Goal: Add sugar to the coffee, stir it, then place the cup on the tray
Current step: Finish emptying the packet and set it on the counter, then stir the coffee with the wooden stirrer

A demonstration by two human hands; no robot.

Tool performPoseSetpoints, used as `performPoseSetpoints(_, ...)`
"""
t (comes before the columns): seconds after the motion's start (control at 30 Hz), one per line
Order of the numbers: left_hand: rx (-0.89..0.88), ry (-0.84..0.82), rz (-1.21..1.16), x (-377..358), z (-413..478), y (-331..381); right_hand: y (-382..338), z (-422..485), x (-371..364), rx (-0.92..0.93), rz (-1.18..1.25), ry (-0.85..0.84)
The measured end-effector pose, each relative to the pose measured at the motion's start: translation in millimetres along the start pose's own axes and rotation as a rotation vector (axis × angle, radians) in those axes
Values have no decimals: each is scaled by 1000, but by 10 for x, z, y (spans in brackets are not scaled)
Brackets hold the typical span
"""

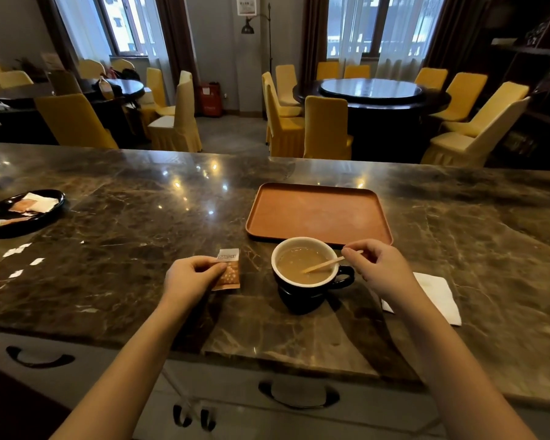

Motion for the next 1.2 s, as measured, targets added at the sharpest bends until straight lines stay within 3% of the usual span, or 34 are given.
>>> performPoseSetpoints(0.13,-24,32,228,-14,89,-124,-75,-81,-34,-45,248,3)
performPoseSetpoints(0.27,-99,51,396,13,181,-96,-165,-168,-157,-49,337,-51)
performPoseSetpoints(0.5,-155,5,497,35,425,-76,-299,-299,-207,117,124,-76)
performPoseSetpoints(0.6,-155,94,587,62,381,-52,-312,-313,-73,172,13,-1)
performPoseSetpoints(0.73,-369,214,593,-122,52,273,-301,-259,8,193,-23,82)
performPoseSetpoints(0.87,-491,-77,545,-636,-209,407,-252,-217,-113,180,20,110)
performPoseSetpoints(0.97,-524,-264,702,-910,-294,280,-195,-229,-245,123,124,47)
performPoseSetpoints(1.1,-549,-305,829,-967,-301,181,-243,-274,-198,109,153,-57)
performPoseSetpoints(1.2,-557,-312,878,-967,-296,149,-301,-262,-45,145,38,-27)
Point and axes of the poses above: each hand's wrist, its own z-axis towards the middle knuckle, its own x-axis out of the back of the hand, y = z × x, the point moved 8 cm from there along z, towards the middle knuckle, and after that the axes turned 5 degrees about z, right-handed, at the moved point
